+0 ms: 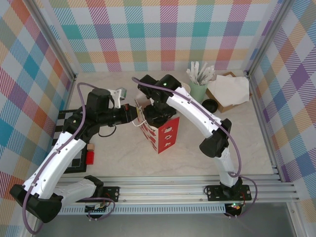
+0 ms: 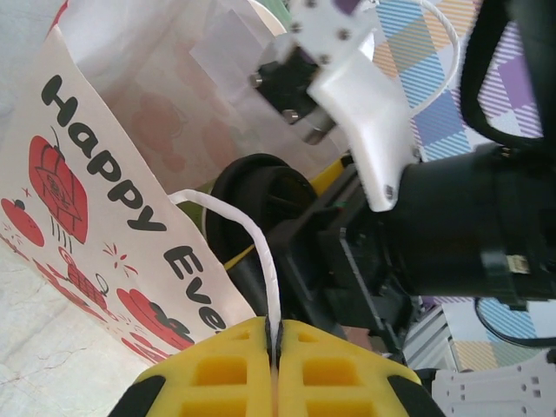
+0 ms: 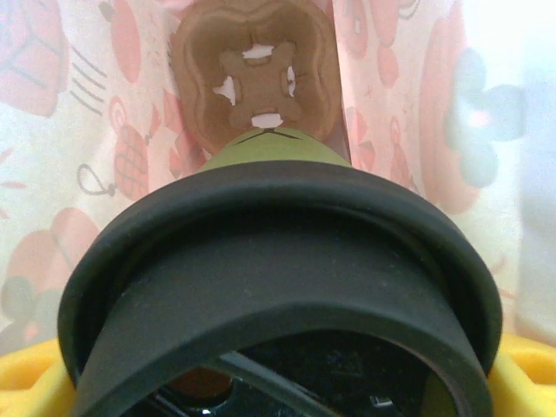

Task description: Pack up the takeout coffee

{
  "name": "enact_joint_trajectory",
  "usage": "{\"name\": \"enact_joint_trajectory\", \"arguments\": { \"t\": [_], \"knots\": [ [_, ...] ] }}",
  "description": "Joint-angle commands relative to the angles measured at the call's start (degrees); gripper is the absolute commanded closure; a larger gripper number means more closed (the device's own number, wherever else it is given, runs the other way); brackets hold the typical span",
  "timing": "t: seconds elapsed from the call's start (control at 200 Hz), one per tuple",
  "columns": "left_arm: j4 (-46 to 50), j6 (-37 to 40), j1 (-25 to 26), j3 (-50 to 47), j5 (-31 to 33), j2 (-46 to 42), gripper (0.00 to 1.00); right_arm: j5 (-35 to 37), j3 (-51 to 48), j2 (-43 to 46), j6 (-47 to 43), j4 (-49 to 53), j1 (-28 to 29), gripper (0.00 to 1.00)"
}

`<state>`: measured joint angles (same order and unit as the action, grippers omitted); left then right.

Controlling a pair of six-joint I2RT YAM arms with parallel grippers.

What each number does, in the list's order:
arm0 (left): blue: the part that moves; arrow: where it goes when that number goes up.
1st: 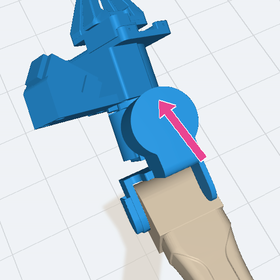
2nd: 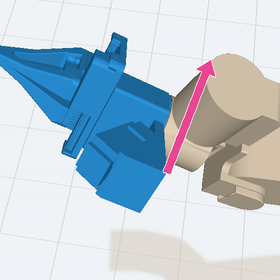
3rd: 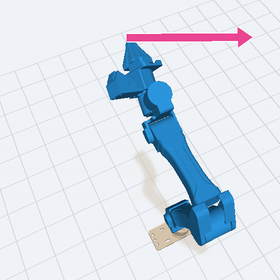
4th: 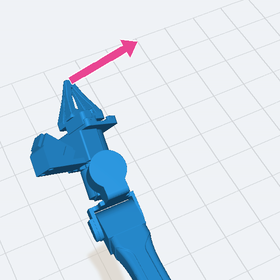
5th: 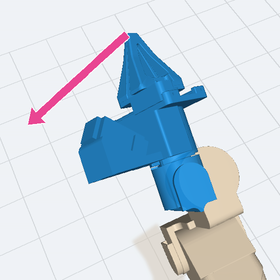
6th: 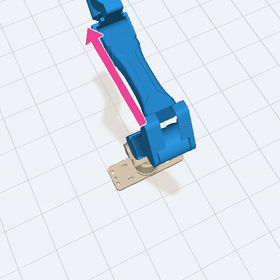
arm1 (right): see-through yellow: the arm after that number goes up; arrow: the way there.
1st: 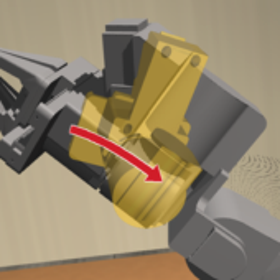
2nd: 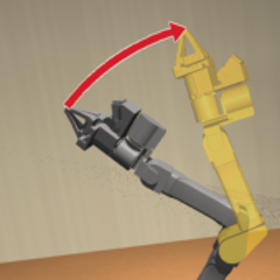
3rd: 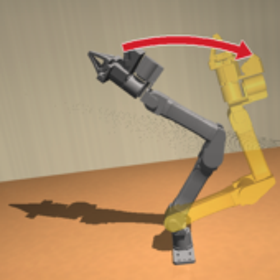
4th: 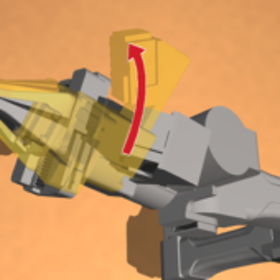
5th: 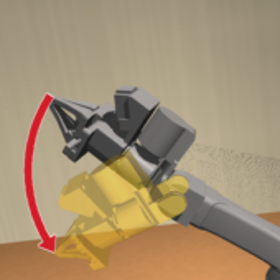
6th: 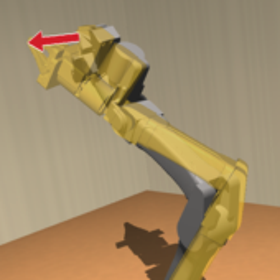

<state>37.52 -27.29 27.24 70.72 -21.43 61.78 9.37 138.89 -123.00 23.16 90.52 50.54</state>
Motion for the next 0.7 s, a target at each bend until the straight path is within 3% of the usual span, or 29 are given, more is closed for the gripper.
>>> {"name": "enact_joint_trajectory", "arguments": {
  "t": [0.0, 0.22, 0.585, 0.63, 0.665, 0.695],
  "knots": [
    [1.5, 3.8, -0.5, 0.4, -3.6, -0.5, 1.00, -1.4, 0.5, -1.6, -0.3, 3.1, 0.3, 0.37],
    [0.6, 6.2, -1.0, -1.1, -7.2, -2.5, 1.00, -2.7, 1.5, -4.2, -0.8, 4.1, -0.5, 0.37],
    [0.5, 6.2, -1.1, -1.0, -5.8, -1.9, 0.96, -3.7, 2.3, -7.0, -1.7, 5.8, -0.5, 0.38],
    [1.2, 6.3, -1.3, -0.7, -5.0, -1.8, 0.86, -3.7, 1.9, -6.5, -1.8, 5.5, -0.5, 0.39],
    [2.2, 6.5, -1.5, -0.3, -3.6, -1.9, 0.68, -3.6, 1.3, -5.8, -2.1, 5.1, -0.5, 0.39],
    [3.2, 6.8, -1.9, 0.1, -2.1, -2.3, 0.58, -3.3, 0.3, -4.9, -2.4, 4.3, -0.5, 0.39]
  ]
}}
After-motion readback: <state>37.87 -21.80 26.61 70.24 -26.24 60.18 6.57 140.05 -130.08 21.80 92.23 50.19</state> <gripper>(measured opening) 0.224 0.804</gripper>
